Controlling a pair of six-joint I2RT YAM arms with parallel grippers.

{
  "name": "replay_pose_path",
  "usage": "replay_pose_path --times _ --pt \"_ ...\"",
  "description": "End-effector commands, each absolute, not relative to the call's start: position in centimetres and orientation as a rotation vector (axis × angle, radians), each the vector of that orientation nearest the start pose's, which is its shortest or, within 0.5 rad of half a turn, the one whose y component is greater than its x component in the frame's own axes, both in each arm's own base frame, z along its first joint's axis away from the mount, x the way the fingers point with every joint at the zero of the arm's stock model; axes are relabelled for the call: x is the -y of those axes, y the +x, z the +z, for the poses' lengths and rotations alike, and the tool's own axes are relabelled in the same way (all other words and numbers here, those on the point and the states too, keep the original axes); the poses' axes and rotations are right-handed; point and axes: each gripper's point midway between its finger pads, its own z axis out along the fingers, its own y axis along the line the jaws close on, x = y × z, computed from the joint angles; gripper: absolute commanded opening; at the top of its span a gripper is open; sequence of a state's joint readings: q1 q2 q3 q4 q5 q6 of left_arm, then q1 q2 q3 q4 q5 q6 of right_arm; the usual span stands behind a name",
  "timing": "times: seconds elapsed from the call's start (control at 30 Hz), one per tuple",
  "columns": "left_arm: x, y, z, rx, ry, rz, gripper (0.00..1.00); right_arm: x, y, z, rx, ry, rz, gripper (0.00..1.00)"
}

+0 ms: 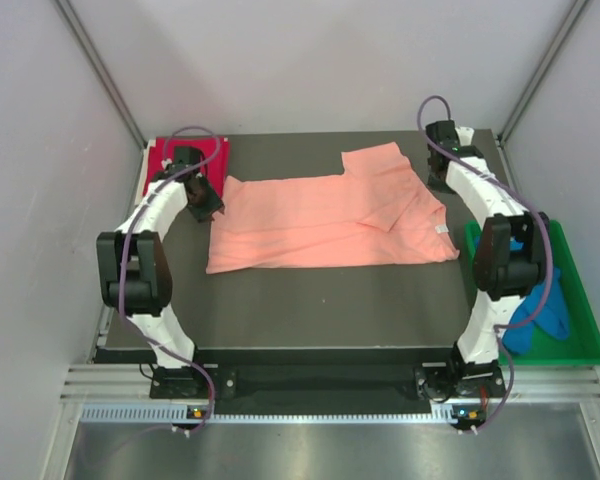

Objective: Fold and stack the t-shirts
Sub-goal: Fold the tshirt

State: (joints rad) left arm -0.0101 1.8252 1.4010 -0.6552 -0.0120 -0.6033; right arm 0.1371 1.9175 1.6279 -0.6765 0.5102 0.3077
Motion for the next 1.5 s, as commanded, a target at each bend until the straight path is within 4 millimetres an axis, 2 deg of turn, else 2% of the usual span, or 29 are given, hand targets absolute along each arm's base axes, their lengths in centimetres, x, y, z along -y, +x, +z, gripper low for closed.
replay_pose_path --times 0.0,0.03,0.07,0.1,0.13,0.17,0.2,0.27,0.3,0.47,0.57,0.6,0.63,0.67,0.77,0.93,1.17,1.27,1.3,1.4,1.43,1.47 --pt "3.2 42.3 14.2 -2.432 -0.7 -0.283 0.4 1.8 41.6 15.4 -2.425 0.638 -0.339 0.23" --pt "3.2 41.9 14.3 -2.432 -0.691 -0.28 0.4 1.6 41.2 16.4 -2.388 0.665 -0.253 0.24" --pt "3.4 41.2 14.2 -2.439 -0.693 -0.285 0.4 0.5 40.7 15.8 -2.408 0.694 -0.141 0.27" --pt "3.7 40.0 13.8 -2.447 -0.69 -0.301 0.4 0.3 39.2 14.0 -2.449 0.719 -0.113 0.28" --pt "4.2 39.3 13.5 -2.458 -0.685 -0.327 0.4 0.6 38.8 14.2 -2.422 0.782 -0.069 0.29" --pt "4.7 38.5 14.0 -2.447 -0.667 -0.352 0.4 0.5 38.3 13.5 -2.435 0.816 -0.045 0.3" --pt "5.4 37.1 12.6 -2.483 -0.664 -0.388 0.4 0.6 37.4 12.3 -2.462 0.849 -0.051 0.3" --pt "6.1 35.6 11.9 -2.493 -0.664 -0.439 0.41 0.6 36.7 11.4 -2.475 0.919 -0.039 0.31" --pt "6.3 34.2 11.1 -2.506 -0.662 -0.457 0.41 0.4 36.2 10.6 -2.494 0.931 -0.035 0.31" --pt "6.8 31.2 9.1 -2.52 -0.706 -0.5 0.45 0.5 34.6 8.6 -2.511 1.039 -0.068 0.32" --pt "7.1 30.4 8.0 -2.513 -0.729 -0.529 0.48 0.6 34.2 7.9 -2.518 1.065 -0.08 0.32" --pt "7.0 30.1 7.7 -2.518 -0.732 -0.517 0.52 0.7 34.1 7.7 -2.518 1.071 -0.093 0.32" --pt "6.5 30.1 7.3 -2.518 -0.729 -0.472 0.6 1.0 33.9 7.5 -2.52 1.071 -0.118 0.32" --pt "6.3 29.7 7.1 -2.523 -0.724 -0.441 0.62 1.2 33.7 7.3 -2.523 1.074 -0.136 0.33" --pt "5.9 29.5 6.7 -2.514 -0.736 -0.412 0.63 1.8 32.8 6.6 -2.527 1.076 -0.199 0.35" --pt "5.9 29.5 6.3 -2.48 -0.774 -0.419 0.64 1.9 32.7 4.7 -2.54 1.076 -0.213 0.39" --pt "4.6 29.3 3.6 -2.48 -0.856 -0.321 0.64 3.1 32.8 3.5 -2.503 1.074 -0.295 0.37" --pt "3.6 29.8 2.9 -2.474 -0.883 -0.235 0.59 3.7 32.7 3.4 -2.487 1.057 -0.338 0.29" --pt "3.3 29.9 2.9 -2.47 -0.888 -0.219 0.56 4.9 32.5 3.7 -2.464 1.084 -0.359 0.25" --pt "2.5 30.2 2.8 -2.471 -0.903 -0.152 0.33 5.7 32.0 4.3 -2.438 1.069 -0.406 0.0" --pt "1.9 30.2 2.9 -2.469 -0.909 -0.104 0.27 6.1 31.6 4.4 -2.432 1.069 -0.433 0.0" --pt "1.6 30.2 2.9 -2.47 -0.911 -0.079 0.16 6.4 31.5 4.6 -2.426 1.066 -0.444 0.0"
